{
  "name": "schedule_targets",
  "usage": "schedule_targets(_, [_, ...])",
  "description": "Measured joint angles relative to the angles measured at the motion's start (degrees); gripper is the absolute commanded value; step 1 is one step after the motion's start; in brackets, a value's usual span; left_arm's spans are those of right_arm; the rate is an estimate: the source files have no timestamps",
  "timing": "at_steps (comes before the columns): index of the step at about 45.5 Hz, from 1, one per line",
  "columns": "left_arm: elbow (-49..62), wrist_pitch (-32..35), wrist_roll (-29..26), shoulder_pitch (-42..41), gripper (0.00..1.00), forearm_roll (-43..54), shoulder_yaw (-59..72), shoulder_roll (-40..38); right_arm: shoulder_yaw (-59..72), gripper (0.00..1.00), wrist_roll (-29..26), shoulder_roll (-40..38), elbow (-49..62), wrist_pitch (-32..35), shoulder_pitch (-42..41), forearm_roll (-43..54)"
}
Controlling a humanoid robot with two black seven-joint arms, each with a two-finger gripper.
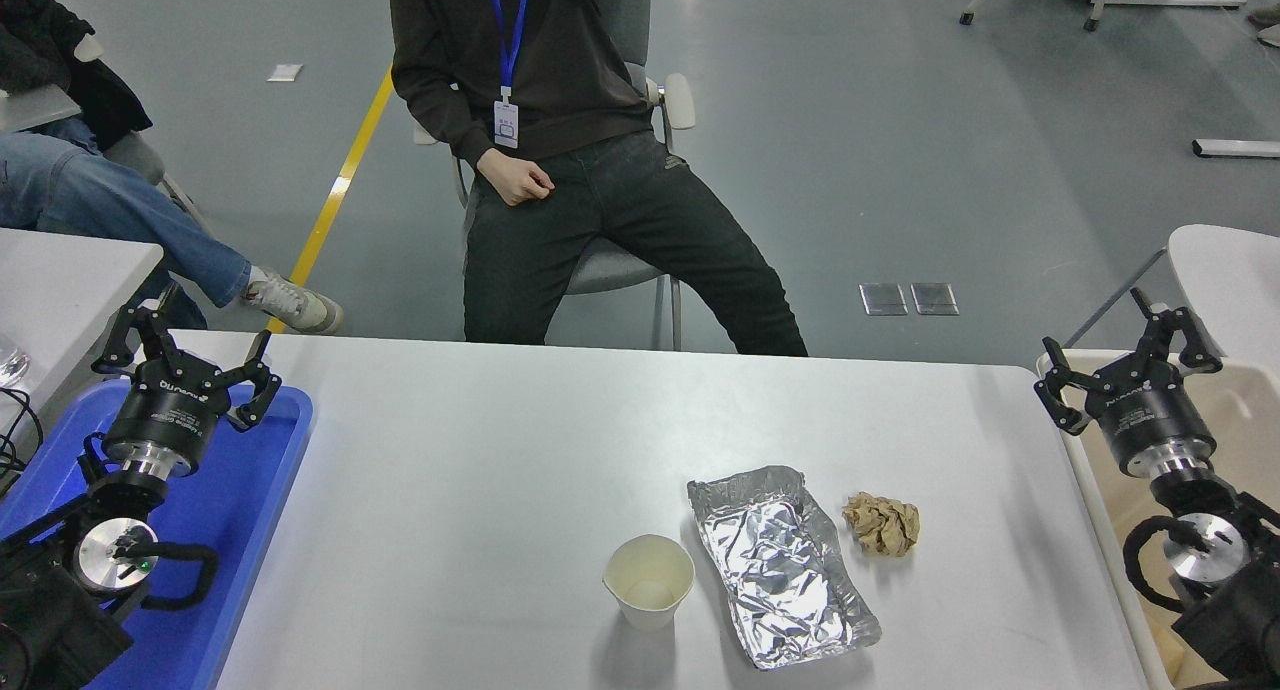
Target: Clean the table surface
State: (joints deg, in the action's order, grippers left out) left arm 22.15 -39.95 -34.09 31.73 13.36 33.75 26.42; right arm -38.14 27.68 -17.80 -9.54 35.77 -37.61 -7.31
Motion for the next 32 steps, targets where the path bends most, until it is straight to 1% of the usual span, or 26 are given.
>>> schedule_targets(32, [0.0,0.0,0.0,0.0,1.00,0.0,0.1,0.0,0.2,0.99,0.0,-0.3,-0.3,0.1,-0.8,0.0])
